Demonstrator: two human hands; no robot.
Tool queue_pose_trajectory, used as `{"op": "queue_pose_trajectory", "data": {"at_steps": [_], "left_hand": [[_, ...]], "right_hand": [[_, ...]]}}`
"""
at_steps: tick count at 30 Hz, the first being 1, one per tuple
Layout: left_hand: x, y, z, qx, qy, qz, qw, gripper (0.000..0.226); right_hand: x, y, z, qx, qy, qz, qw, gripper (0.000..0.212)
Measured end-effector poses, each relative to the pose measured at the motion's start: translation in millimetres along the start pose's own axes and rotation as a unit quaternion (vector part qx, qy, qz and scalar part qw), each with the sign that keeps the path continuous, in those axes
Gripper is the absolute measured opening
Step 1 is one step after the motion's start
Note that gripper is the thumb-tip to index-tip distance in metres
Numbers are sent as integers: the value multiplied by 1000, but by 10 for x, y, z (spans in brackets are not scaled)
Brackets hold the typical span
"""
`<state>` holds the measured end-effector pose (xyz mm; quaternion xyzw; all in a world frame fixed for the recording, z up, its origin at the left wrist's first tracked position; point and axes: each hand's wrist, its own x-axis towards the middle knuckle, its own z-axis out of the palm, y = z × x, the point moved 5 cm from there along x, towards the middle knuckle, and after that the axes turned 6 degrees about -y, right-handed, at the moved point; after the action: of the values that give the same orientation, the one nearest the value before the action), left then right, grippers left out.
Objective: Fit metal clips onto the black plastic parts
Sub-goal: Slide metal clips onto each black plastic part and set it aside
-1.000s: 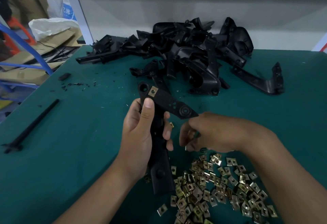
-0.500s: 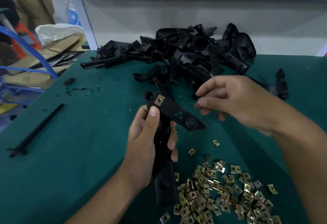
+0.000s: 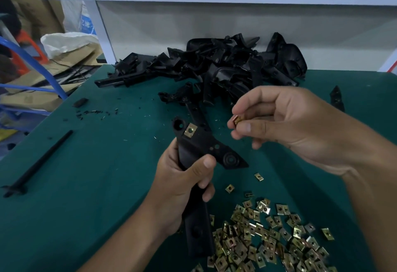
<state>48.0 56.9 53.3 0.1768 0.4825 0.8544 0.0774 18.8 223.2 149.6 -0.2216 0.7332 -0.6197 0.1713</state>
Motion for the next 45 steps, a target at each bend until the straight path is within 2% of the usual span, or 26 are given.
{"op": "queue_pose_trajectory", "data": {"at_steps": [3, 8, 12, 16, 28, 38, 42, 45], "left_hand": [[6, 10, 18, -8, -4, -2, 1000, 45], [0, 19, 2, -5, 7, 1, 1000, 23], [-3, 27, 7, 11, 10, 2, 1000, 21], [-7, 45, 23, 32, 3, 6, 999, 14], [8, 61, 32, 37, 13, 19, 999, 15], [-1, 47, 29, 58, 18, 23, 998, 16], [0, 41, 45, 58, 9, 24, 998, 16], [3, 18, 58, 52, -3, 16, 998, 17]], "right_hand": [[5, -7, 21, -38, -4, -10, 999, 19], [-7, 3, 58, -74, -12, 5, 997, 22], [-14, 19, 73, -74, -11, 27, 997, 27], [-2, 13, 88, -82, -4, 29, 996, 12], [12, -13, 133, -96, 12, 4, 995, 7], [7, -9, 121, -159, 20, 3, 987, 22], [-26, -32, 109, -181, 17, 9, 983, 10], [-48, -34, 126, -188, -2, 28, 982, 11]]}}
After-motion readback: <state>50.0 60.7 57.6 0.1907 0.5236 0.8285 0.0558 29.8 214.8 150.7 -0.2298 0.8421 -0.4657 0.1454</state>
